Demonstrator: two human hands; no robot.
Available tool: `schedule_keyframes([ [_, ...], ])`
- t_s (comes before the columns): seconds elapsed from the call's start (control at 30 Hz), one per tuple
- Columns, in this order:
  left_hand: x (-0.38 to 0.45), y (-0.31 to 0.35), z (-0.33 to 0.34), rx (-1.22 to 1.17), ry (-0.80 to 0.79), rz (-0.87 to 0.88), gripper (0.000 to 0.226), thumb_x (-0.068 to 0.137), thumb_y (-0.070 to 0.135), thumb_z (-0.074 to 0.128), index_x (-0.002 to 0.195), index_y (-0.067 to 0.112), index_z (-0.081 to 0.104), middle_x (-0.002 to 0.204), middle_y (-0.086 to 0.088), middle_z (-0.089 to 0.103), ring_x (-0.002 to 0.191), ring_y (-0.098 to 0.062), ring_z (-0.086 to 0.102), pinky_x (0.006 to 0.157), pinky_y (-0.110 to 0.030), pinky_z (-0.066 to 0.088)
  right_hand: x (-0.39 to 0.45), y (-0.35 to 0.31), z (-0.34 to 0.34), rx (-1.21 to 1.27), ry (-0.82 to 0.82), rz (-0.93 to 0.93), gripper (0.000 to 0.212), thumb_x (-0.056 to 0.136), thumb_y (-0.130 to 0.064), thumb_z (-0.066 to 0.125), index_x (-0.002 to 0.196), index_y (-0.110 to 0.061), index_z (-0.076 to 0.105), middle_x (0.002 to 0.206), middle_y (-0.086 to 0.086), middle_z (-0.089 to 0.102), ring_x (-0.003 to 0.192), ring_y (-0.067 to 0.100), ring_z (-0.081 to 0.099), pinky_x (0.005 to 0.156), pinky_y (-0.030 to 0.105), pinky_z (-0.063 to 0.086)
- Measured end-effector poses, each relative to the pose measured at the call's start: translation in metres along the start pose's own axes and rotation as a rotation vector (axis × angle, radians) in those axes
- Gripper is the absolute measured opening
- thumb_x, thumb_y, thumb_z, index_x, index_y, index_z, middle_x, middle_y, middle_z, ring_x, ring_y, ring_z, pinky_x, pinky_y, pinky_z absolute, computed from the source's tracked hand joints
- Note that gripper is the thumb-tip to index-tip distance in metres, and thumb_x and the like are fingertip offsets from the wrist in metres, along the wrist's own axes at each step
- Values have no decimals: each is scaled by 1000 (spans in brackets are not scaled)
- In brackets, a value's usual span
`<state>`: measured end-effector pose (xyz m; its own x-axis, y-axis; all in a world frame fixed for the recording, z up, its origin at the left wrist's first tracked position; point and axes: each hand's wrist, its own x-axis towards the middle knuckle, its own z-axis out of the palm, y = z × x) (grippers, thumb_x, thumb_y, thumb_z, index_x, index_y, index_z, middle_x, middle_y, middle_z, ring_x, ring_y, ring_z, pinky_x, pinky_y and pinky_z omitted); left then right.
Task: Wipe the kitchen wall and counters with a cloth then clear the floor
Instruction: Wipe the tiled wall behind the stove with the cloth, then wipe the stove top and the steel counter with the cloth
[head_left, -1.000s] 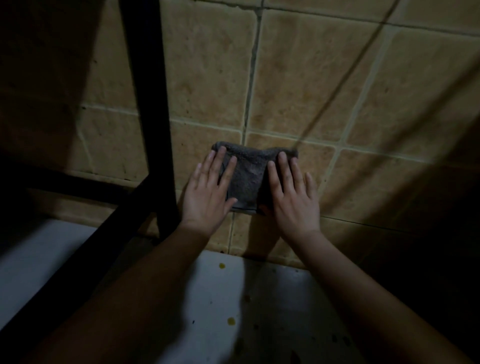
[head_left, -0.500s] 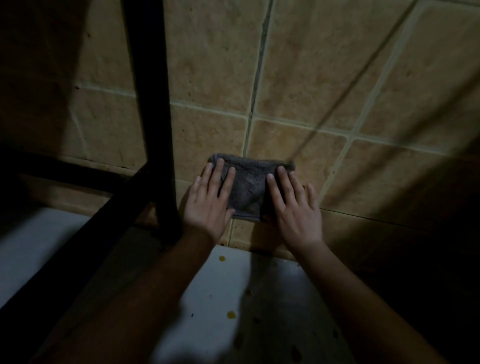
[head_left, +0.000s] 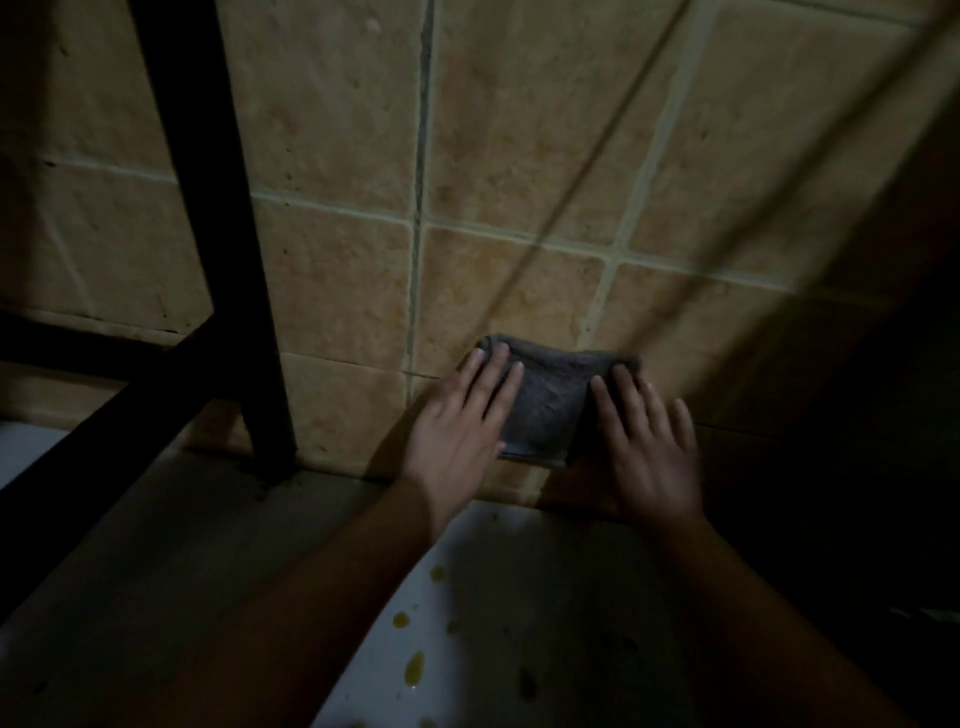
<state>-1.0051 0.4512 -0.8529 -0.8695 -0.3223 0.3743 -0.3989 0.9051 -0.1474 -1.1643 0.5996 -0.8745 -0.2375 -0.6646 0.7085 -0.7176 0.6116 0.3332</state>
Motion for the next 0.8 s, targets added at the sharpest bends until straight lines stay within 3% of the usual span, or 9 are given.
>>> schedule_keyframes([
  [0.17, 7, 29, 5, 13, 132, 115, 72, 89, 27, 52, 145, 2, 14, 155, -12, 18, 141, -27, 28, 111, -37, 27, -29, 19, -1, -96, -27, 133, 57, 88, -18, 43, 144, -15, 32, 148, 18, 36, 132, 36, 30, 100, 49, 25],
  [0.3, 11, 41, 1, -36, 215, 67, 57, 77, 20, 59, 132, 10, 52, 128, -11, 57, 109, -29, 59, 94, -42, 46, -30, 0, -6, -209, -65, 175, 59, 82, -15, 61, 139, -8, 45, 132, 27, 49, 109, 40, 54, 98, 52, 30],
  [0.37, 9, 42, -3, -90, 161, -37, 62, 77, 21, 65, 136, 21, 46, 114, -10, 57, 96, -27, 57, 86, -41, 46, -25, -3, -17, -132, -207, 257, 77, 76, -17, 69, 145, -14, 35, 116, 26, 55, 95, 40, 59, 93, 53, 39],
  [0.4, 8, 41, -3, -123, 94, -101, 67, 82, 24, 63, 142, 29, 33, 114, -9, 52, 97, -26, 54, 86, -40, 44, -25, 0, -21, -40, -326, 316, 87, 79, -20, 68, 150, -22, 18, 118, 25, 53, 98, 40, 58, 90, 52, 43],
  [0.47, 5, 37, 1, -241, -12, -167, 75, 88, 30, 57, 143, 43, 8, 117, -7, 43, 102, -25, 51, 86, -38, 43, -31, 8, -20, 205, -471, 384, 92, 91, -22, 53, 141, -48, -20, 135, 24, 38, 119, 40, 47, 98, 52, 42],
  [0.5, 3, 37, 3, -353, -16, -181, 77, 88, 30, 57, 142, 46, 5, 117, -7, 42, 102, -25, 52, 84, -37, 45, -34, 11, -17, 329, -462, 400, 93, 92, -22, 51, 136, -55, -25, 140, 24, 31, 127, 41, 39, 103, 53, 37],
  [0.6, 5, 46, 3, -737, 32, -208, 79, 83, 24, 66, 142, 42, 17, 126, -6, 46, 110, -24, 53, 88, -33, 46, -33, 14, -11, 754, -317, 386, 96, 84, -13, 62, 142, -55, -2, 145, 21, 30, 137, 37, 30, 110, 53, 29],
  [0.67, 9, 54, 4, -908, 86, -234, 77, 78, 19, 72, 140, 35, 27, 132, -5, 49, 119, -21, 50, 92, -27, 42, -30, 11, -12, 983, -267, 421, 90, 79, -5, 61, 143, -48, 15, 146, 17, 34, 137, 29, 33, 113, 42, 28],
  [0.8, 18, 60, 0, -1037, 136, -284, 73, 71, 13, 78, 129, 27, 36, 130, -2, 53, 117, -19, 52, 84, -22, 41, -16, 3, -19, 1075, -204, 495, 73, 77, -4, 61, 137, -25, 25, 145, 13, 38, 131, 16, 33, 107, 23, 24],
])
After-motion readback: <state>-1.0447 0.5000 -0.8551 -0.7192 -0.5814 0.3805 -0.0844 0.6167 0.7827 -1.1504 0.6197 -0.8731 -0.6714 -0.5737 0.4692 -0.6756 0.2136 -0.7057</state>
